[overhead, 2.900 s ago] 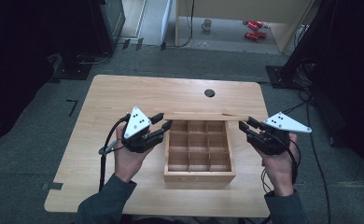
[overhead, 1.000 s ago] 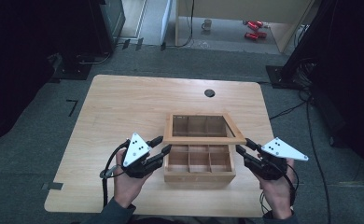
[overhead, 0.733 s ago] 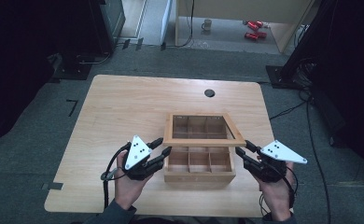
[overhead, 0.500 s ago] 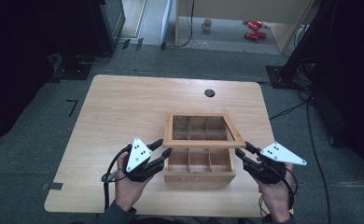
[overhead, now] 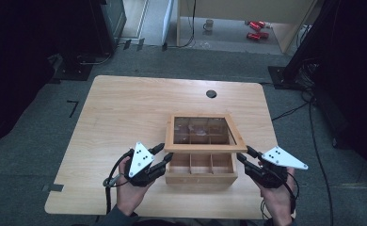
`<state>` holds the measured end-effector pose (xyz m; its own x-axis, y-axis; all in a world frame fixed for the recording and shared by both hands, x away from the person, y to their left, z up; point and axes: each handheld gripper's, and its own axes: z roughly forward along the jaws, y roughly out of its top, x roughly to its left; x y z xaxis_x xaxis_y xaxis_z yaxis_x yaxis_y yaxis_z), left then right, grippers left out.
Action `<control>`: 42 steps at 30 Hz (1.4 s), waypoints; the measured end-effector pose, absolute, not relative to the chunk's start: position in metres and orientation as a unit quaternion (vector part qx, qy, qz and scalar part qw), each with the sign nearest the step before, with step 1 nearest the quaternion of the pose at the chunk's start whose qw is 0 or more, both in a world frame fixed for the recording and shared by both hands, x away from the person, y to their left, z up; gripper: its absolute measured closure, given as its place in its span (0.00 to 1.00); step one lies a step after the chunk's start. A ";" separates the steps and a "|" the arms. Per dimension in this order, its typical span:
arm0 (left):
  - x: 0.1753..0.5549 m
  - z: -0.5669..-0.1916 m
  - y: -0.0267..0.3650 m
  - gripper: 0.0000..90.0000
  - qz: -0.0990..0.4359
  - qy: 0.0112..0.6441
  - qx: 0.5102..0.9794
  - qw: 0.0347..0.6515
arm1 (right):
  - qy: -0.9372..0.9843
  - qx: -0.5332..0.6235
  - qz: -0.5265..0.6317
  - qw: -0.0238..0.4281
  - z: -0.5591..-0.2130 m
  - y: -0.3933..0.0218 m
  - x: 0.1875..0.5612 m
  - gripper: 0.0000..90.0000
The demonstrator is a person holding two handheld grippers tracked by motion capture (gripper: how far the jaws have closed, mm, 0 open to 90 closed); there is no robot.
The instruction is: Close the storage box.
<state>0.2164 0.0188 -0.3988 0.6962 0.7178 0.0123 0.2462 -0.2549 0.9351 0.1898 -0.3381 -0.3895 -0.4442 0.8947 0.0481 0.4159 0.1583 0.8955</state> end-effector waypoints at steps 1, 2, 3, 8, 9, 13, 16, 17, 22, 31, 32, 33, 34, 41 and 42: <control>0.216 -0.399 0.019 0.66 0.227 0.317 0.760 0.520 | 0.715 0.458 0.460 0.261 -0.390 -0.338 0.190 0.68; 0.215 -0.400 0.018 0.66 0.230 0.316 0.761 0.519 | 0.716 0.458 0.459 0.260 -0.391 -0.338 0.189 0.68; 0.214 -0.400 0.018 0.66 0.231 0.316 0.760 0.518 | 0.715 0.459 0.459 0.259 -0.391 -0.338 0.189 0.68; 0.213 -0.403 0.018 0.66 0.230 0.316 0.761 0.517 | 0.715 0.458 0.460 0.259 -0.395 -0.338 0.187 0.68; 0.212 -0.404 0.018 0.66 0.231 0.315 0.762 0.517 | 0.715 0.459 0.460 0.258 -0.395 -0.338 0.187 0.68; 0.211 -0.406 0.018 0.66 0.232 0.313 0.764 0.514 | 0.715 0.460 0.459 0.257 -0.398 -0.338 0.185 0.68; 0.210 -0.408 0.018 0.66 0.233 0.312 0.765 0.513 | 0.716 0.461 0.459 0.255 -0.400 -0.338 0.184 0.68; 0.209 -0.409 0.018 0.66 0.234 0.312 0.765 0.512 | 0.716 0.461 0.459 0.254 -0.401 -0.338 0.184 0.68; 0.207 -0.412 0.018 0.65 0.234 0.312 0.767 0.509 | 0.716 0.464 0.457 0.252 -0.405 -0.338 0.182 0.68; 0.204 -0.420 0.017 0.65 0.238 0.310 0.771 0.503 | 0.717 0.467 0.455 0.248 -0.413 -0.338 0.179 0.68; 0.204 -0.420 0.017 0.65 0.237 0.311 0.772 0.502 | 0.717 0.467 0.454 0.247 -0.413 -0.337 0.179 0.68; 0.203 -0.421 0.017 0.65 0.238 0.310 0.772 0.501 | 0.717 0.466 0.454 0.248 -0.414 -0.337 0.178 0.68; 0.203 -0.422 0.017 0.64 0.238 0.310 0.772 0.501 | 0.718 0.466 0.454 0.248 -0.415 -0.337 0.178 0.68; 0.200 -0.429 0.016 0.64 0.237 0.310 0.776 0.495 | 0.722 0.467 0.445 0.252 -0.422 -0.336 0.175 0.68; 0.200 -0.430 0.016 0.64 0.237 0.310 0.777 0.494 | 0.722 0.467 0.444 0.251 -0.423 -0.336 0.174 0.68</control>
